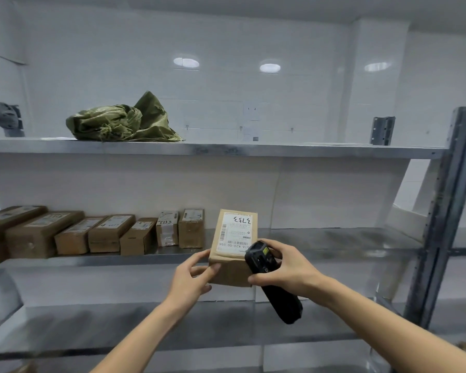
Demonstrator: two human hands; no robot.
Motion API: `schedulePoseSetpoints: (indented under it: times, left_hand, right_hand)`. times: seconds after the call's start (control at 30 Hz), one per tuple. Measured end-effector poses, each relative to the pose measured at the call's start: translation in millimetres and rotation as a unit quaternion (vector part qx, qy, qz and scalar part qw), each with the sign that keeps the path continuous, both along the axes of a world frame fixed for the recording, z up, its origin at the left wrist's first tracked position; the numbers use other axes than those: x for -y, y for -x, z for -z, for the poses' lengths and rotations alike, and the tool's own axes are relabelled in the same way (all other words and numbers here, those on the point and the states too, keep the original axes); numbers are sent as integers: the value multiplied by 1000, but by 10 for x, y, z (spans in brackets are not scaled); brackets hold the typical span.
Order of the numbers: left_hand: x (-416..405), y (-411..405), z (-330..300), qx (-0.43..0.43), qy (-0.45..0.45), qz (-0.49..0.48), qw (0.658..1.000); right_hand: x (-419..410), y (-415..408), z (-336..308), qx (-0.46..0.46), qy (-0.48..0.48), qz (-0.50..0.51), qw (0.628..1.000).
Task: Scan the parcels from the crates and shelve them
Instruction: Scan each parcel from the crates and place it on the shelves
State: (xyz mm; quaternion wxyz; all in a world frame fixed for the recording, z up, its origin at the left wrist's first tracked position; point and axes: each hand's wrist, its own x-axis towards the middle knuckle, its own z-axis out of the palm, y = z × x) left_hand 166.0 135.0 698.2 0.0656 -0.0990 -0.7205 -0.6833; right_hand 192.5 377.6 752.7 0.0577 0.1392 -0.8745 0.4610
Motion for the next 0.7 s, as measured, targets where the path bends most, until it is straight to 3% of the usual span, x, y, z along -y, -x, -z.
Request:
schedulePoseSetpoints:
  times: [0.33, 0.7]
  left_hand:
    - [-229, 1007, 167, -44, 86, -89, 991]
    - [-199, 1771, 562, -23, 93, -129, 987]
  right_hand:
    - [-360, 1262, 160, 45, 1, -66, 997]
    - [-271, 2149, 472, 81, -1, -102, 992]
